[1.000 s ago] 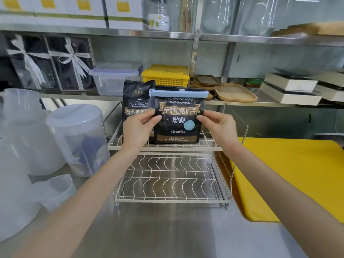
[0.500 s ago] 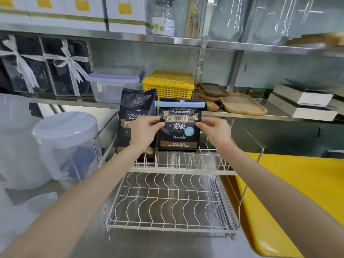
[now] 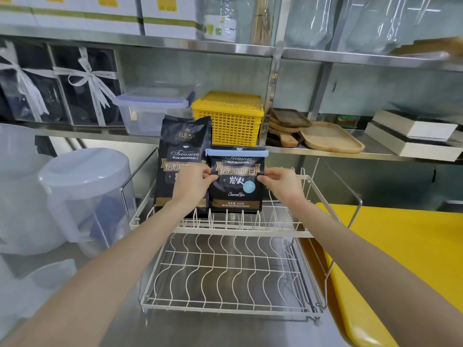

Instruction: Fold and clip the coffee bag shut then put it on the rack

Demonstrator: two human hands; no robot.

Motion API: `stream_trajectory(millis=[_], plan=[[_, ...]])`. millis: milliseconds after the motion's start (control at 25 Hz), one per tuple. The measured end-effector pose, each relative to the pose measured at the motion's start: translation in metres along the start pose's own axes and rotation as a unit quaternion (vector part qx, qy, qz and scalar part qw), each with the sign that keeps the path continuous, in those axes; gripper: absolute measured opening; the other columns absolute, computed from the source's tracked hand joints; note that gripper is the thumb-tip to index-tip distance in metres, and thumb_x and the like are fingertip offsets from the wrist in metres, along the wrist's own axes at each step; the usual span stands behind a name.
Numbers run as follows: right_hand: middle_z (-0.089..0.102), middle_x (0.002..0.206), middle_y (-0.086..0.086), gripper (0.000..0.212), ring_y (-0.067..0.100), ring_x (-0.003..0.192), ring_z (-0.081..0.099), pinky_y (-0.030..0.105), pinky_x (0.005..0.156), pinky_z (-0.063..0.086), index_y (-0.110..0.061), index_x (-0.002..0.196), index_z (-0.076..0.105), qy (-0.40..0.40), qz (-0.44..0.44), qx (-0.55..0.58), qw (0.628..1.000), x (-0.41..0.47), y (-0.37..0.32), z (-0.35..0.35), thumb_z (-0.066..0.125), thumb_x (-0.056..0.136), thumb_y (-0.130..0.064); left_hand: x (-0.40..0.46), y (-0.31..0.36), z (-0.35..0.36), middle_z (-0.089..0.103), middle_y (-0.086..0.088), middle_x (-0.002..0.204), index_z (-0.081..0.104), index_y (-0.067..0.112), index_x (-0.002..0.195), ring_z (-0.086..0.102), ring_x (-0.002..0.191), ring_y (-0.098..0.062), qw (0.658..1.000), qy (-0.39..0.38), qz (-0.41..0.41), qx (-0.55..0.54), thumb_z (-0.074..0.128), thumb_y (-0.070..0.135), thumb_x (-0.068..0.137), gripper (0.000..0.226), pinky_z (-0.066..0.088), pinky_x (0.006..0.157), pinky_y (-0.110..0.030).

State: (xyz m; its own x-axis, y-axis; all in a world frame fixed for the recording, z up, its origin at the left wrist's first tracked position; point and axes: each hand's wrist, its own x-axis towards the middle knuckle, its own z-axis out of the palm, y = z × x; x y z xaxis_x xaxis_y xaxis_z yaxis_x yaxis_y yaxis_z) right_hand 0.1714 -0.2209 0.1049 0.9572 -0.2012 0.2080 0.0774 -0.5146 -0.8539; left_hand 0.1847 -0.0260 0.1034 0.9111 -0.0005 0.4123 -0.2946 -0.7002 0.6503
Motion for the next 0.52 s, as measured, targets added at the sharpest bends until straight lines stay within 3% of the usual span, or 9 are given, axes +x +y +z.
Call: stream_trajectory(millis=[200,360,520], plan=[[0.065,0.113,0.010,0.042,0.018,0.091,0.057,0.026,0.072,0.046,-0.011,0.119,0.049,-0.065,-0.006,-0.046,0.997,-0.002,-0.007,-0.003,0.061,0.081,-0.024,0.001,0.006,-0.006,0.072,-0.017,0.092,0.059,0.003,0.109,0.065,0.088,-0.027,0.999,-0.025,-0.026,-0.011,0.059,0.014,0.082,0.029,0.050,0.088,-0.040],[0.057,0.126,0.012,0.052,0.028,0.112,0.053,0.039,0.095,0.042,-0.013,0.126,0.039,-0.114,-0.012,-0.110,0.987,-0.006,-0.023,-0.009,0.060,0.081,-0.029,-0.002,0.016,-0.022,0.070,-0.016,0.100,0.055,0.003,0.115,0.061,0.099,-0.027,0.999,-0.049,-0.008,0.010,0.055,0.017,0.085,0.033,0.044,0.089,-0.034],[0.045,0.138,0.012,0.060,0.030,0.124,0.042,0.039,0.099,0.037,-0.015,0.132,0.031,-0.099,-0.023,-0.157,0.982,-0.022,-0.054,-0.027,0.060,0.081,-0.032,-0.008,0.037,-0.041,0.061,-0.018,0.118,0.045,0.010,0.126,0.054,0.108,-0.035,0.992,-0.063,0.028,0.102,0.043,0.026,0.091,0.038,0.046,0.084,-0.042]])
